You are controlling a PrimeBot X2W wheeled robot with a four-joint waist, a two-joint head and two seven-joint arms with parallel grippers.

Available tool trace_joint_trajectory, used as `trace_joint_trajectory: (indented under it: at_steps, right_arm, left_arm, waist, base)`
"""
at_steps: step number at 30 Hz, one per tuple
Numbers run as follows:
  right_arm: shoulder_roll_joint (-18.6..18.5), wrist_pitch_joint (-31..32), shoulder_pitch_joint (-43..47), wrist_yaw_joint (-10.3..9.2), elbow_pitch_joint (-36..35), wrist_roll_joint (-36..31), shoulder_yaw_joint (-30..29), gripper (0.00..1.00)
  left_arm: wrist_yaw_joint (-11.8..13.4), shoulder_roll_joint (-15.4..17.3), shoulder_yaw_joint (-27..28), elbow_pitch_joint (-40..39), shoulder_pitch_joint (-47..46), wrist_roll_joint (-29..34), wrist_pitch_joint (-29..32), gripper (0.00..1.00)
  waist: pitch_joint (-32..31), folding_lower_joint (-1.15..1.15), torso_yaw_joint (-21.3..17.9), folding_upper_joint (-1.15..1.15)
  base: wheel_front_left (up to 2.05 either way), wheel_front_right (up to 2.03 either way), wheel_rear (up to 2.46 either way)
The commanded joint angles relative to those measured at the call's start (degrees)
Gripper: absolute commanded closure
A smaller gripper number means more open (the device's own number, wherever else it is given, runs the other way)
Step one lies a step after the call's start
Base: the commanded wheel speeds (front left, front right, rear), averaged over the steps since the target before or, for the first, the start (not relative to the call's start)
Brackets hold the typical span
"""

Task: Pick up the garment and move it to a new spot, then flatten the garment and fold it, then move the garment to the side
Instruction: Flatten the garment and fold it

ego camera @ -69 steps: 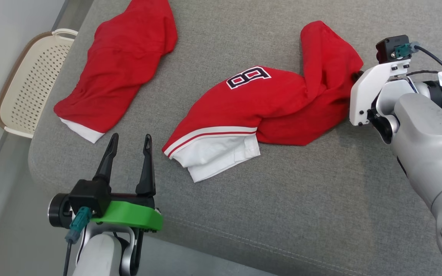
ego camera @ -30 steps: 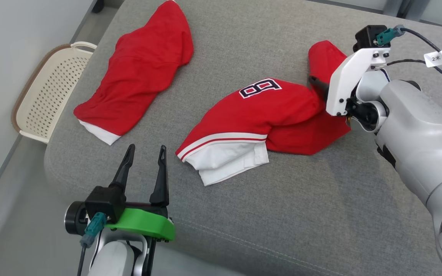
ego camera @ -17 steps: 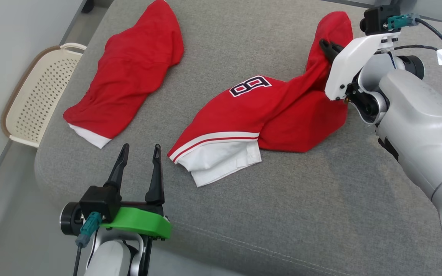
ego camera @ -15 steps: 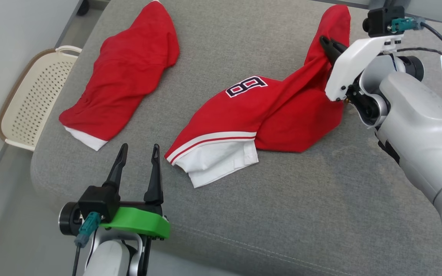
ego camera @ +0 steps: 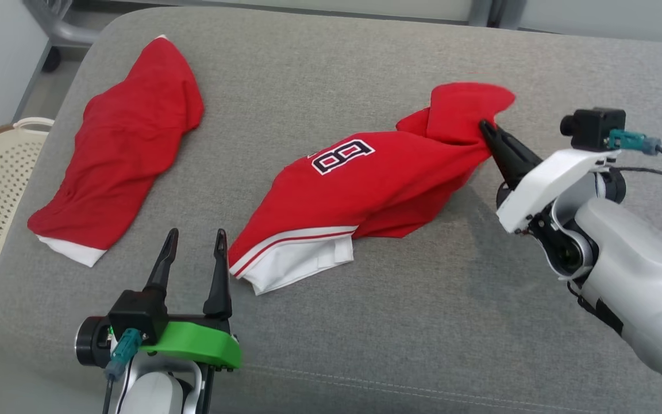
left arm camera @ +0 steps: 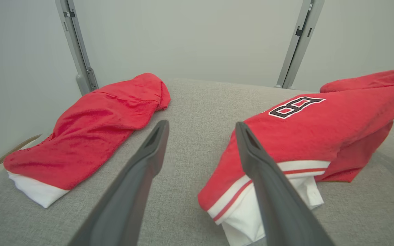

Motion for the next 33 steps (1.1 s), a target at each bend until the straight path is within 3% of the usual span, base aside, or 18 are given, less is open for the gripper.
trace_joint_trajectory:
  at_steps: [1, 11, 18, 25, 26, 27, 33]
  right_arm:
    - [-1.00, -1.08, 2.60, -0.01, -1.96, 0.31, -0.67, 1.00]
    - [-2.39, -2.19, 19.24, 0.00, -14.16, -5.60, -12.96, 1.00]
    - [1.87, 1.07, 30.39, 0.00, -11.97, -10.69, -17.50, 1.00]
    - [4.70, 4.59, 32.50, 0.00, -10.21, -16.14, -21.26, 0.98]
    - [4.88, 4.73, 32.70, 0.00, -10.37, -17.19, -22.21, 0.59]
    - [4.98, 4.82, 32.95, 0.00, -10.62, -18.15, -23.18, 0.00]
    - [5.66, 6.11, 35.49, 0.00, -14.70, -24.34, -30.45, 0.00]
  left_arm:
    - [-0.23, 0.11, 0.37, 0.11, 0.95, 0.75, -0.01, 0.00]
    - [-0.64, 0.11, 0.85, 0.25, 1.67, 1.26, -0.01, 0.00]
    - [-1.06, 0.11, 1.24, 0.69, 1.79, 1.59, -0.01, 0.00]
    - [-1.28, 0.11, 1.92, 1.05, 2.11, 1.97, -0.01, 0.00]
    - [-1.32, 0.11, 1.96, 1.09, 2.11, 2.03, -0.01, 0.00]
    - [-1.36, 0.11, 2.00, 1.11, 2.09, 2.02, -0.01, 0.00]
    - [-1.47, 0.11, 2.20, 1.34, 2.54, 2.04, -0.01, 0.00]
  waist:
    - [-1.67, 0.00, -2.85, 0.00]
    - [-2.36, 0.00, -5.43, 0.00]
    - [-2.53, 0.00, -6.08, 0.00]
    - [-3.18, 0.00, -7.32, 0.00]
    - [-3.24, 0.00, -7.47, 0.00]
    - [-3.31, 0.00, -7.62, 0.00]
    - [-4.08, 0.00, -8.17, 0.00]
  base:
    - [0.00, 0.00, 0.00]
    - [0.00, 0.00, 0.00]
    - [0.00, 0.00, 0.00]
    - [0.00, 0.00, 0.00]
    - [0.00, 0.00, 0.00]
    - [0.00, 0.00, 0.00]
    - [0.00, 0.00, 0.00]
